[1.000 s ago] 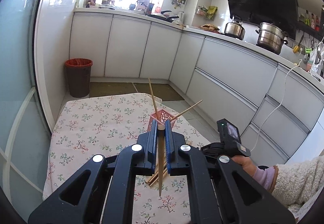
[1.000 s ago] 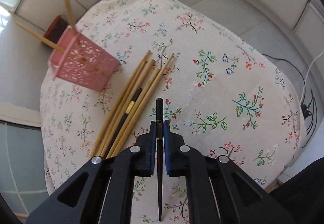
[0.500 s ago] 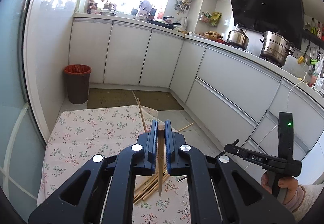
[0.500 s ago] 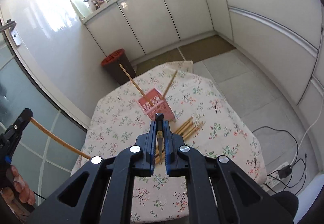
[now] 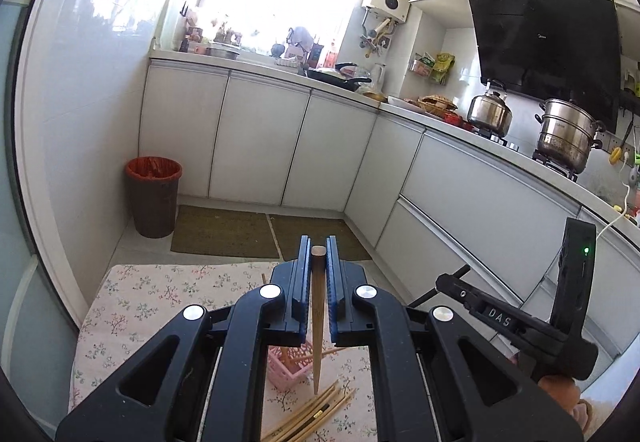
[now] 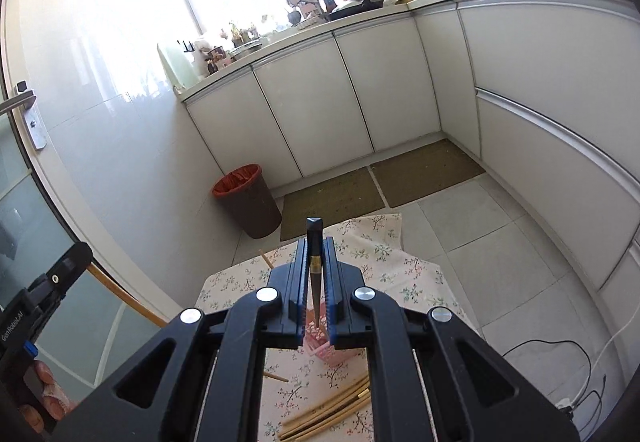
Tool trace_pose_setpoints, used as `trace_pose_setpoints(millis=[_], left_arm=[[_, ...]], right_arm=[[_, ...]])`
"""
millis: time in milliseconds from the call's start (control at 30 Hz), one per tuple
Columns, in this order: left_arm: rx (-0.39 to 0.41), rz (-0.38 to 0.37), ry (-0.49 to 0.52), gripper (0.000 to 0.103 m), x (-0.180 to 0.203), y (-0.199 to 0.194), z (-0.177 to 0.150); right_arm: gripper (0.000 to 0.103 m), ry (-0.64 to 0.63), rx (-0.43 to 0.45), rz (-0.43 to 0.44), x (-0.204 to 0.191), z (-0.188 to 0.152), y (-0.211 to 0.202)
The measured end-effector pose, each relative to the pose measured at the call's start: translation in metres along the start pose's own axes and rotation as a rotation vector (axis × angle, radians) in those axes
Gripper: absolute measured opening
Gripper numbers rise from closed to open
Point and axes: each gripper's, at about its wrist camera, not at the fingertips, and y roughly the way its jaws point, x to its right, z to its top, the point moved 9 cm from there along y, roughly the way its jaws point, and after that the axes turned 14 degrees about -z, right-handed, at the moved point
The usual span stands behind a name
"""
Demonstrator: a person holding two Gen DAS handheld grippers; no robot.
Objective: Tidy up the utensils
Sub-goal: 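Carry both held chopsticks up over the pink cup, then open both grippers to drop the chopsticks into the pink cup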
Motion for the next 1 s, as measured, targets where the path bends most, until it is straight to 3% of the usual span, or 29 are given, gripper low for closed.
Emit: trace_pose_setpoints(millis=[300, 533, 600, 800, 1000], left_arm=[[-0.015, 0.059, -0.013, 0.007, -0.031, 0.055, -0.010], [-0.098, 0.101, -0.047, 0.008, -0.061, 0.094, -0.052], [-0.109, 0.104, -0.059, 0.021, -0.065, 0.092, -0.059], [-0.072, 0.139, -0.072, 0.039, -0.064, 0.070, -0.050], [-0.054, 0.198, -0.049, 0.058, -0.049, 0.045, -0.056]], right_arm=[[0.007, -0.050, -0.035, -0.002, -0.014, -0.011, 0.066], [0.008, -0.099, -0.081, 0.038, -0.024, -0.036, 0.104], [0.013, -0.112, -0.069, 0.023, -0.023, -0.037, 0.100], [0.036, -0.127, 0.009, -0.062, -0.008, -0.030, 0.069], [0.045, -0.138, 0.044, -0.143, 0.008, -0.039, 0.033]])
